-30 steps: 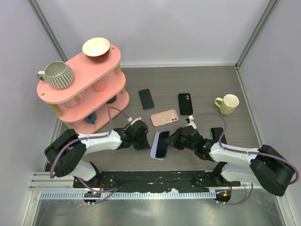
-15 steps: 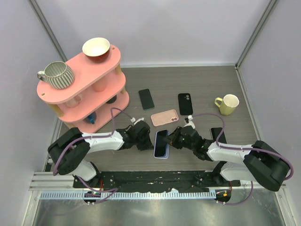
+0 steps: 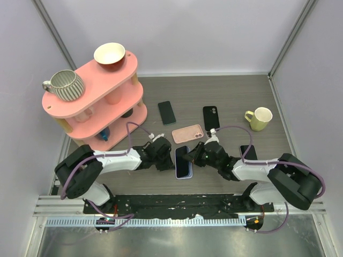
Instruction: Put the phone into the phone case
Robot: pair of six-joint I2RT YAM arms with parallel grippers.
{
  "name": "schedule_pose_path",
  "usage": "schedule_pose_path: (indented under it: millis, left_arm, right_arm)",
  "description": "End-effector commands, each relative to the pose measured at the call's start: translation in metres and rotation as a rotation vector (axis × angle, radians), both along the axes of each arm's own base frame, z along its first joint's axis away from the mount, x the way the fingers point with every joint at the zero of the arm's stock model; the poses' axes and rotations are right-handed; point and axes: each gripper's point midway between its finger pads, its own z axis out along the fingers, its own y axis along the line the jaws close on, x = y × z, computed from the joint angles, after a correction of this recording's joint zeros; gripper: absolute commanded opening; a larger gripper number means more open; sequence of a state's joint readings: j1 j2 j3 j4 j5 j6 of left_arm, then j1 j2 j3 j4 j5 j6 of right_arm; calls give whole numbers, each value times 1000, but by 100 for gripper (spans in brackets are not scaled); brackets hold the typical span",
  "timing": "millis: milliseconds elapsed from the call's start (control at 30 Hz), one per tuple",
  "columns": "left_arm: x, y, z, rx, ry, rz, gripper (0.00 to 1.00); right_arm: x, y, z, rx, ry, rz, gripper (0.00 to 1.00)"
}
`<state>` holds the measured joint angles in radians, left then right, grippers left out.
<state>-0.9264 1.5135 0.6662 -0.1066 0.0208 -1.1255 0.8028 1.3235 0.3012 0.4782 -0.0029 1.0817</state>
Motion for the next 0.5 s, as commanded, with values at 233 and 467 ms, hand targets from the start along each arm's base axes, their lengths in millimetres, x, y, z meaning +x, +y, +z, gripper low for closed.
schedule_pose_path:
  millis: [233,467]
  left_arm:
    - [-7,2,-8,30,17,-7,0]
    - [-8,4,-1,26,10,-7,0]
  right_arm:
    - [0,-3,22,-142,14,38,45]
    - [6,-28,43,-252,-20,6,59]
